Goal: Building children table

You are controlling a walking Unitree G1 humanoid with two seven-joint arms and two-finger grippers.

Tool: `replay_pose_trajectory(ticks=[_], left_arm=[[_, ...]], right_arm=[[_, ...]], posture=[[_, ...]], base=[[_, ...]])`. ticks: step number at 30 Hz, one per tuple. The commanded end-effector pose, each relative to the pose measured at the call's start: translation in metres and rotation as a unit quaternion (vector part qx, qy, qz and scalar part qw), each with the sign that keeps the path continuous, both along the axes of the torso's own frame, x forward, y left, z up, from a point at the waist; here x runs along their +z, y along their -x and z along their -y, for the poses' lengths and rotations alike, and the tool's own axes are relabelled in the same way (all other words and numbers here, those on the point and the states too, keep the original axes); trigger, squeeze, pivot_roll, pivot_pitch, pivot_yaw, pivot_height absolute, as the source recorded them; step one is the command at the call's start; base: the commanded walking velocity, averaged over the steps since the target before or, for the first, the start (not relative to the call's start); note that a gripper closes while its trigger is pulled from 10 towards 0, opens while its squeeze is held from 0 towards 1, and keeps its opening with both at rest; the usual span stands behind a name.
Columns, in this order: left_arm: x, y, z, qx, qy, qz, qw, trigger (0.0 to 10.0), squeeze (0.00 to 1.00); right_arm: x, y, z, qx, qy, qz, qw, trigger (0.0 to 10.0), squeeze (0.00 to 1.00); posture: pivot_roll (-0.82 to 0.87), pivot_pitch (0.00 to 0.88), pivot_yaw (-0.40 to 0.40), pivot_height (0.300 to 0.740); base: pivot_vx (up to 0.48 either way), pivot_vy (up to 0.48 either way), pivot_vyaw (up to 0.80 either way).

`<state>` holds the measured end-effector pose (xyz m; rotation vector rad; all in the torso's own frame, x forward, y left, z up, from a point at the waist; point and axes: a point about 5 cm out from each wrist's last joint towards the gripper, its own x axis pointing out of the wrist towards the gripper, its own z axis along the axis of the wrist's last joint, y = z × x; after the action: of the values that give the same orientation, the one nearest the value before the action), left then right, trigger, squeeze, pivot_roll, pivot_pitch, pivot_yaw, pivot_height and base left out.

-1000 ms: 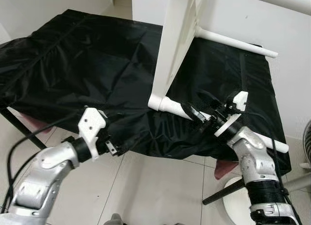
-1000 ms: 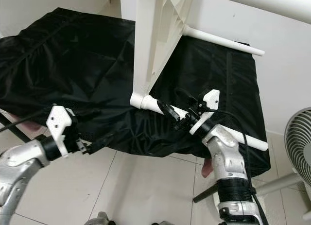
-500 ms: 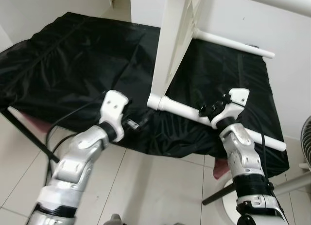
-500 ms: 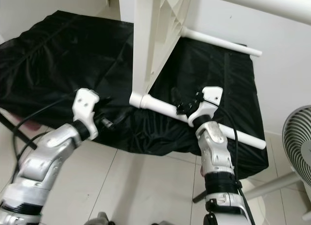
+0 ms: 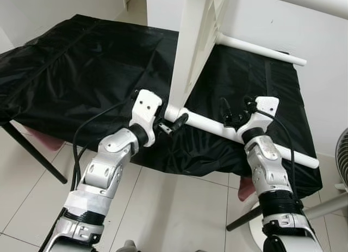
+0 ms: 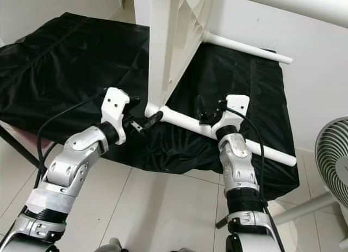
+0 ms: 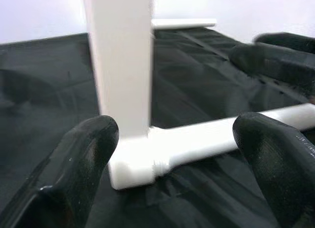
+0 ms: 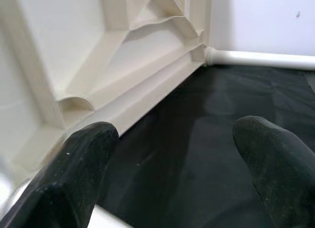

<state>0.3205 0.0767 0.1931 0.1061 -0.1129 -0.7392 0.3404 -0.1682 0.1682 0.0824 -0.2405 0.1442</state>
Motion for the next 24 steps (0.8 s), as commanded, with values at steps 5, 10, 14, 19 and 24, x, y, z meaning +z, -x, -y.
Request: replay_pose_trajectory(ticks=[5,10,14,19,24], left_arm=[[0.003,-0.015,0.0,0.129,0.018,0.01,0.991,10.0,0.0],[0.007,-0.024,0.0,0.168,0.027,0.014,0.985,10.0,0.0],[0.005,-0.024,-0.005,0.207,0.027,0.023,0.978,10.0,0.0],[0.002,-0.02,-0.014,0.229,0.033,0.023,0.973,10.0,0.0],[0.003,-0.015,-0.024,0.252,0.036,0.03,0.967,10.0,0.0]], right_arm=[[-0.001,0.0,-0.009,-0.005,0.005,0.004,1.0,10.0,0.0],[0.003,0.0,-0.011,-0.014,0.006,0.018,1.0,10.0,0.0],[0.009,0.003,-0.006,-0.038,0.0,0.038,0.999,10.0,0.0],[0.015,0.009,-0.006,-0.043,0.01,0.063,0.997,10.0,0.0],[0.018,0.017,-0.006,-0.052,0.007,0.077,0.996,10.0,0.0]], posture=[[0.13,0.001,-0.037,0.74],[0.13,0.0,-0.038,0.74],[0.13,0.0,-0.03,0.74],[0.12,0.0,-0.027,0.74],[0.13,0.0,-0.02,0.74]], base=[[0.0,0.0,0.0],[0.0,0.0,0.0],[0.0,0.0,0.0],[0.0,0.0,0.0],[0.0,0.0,0.0]])
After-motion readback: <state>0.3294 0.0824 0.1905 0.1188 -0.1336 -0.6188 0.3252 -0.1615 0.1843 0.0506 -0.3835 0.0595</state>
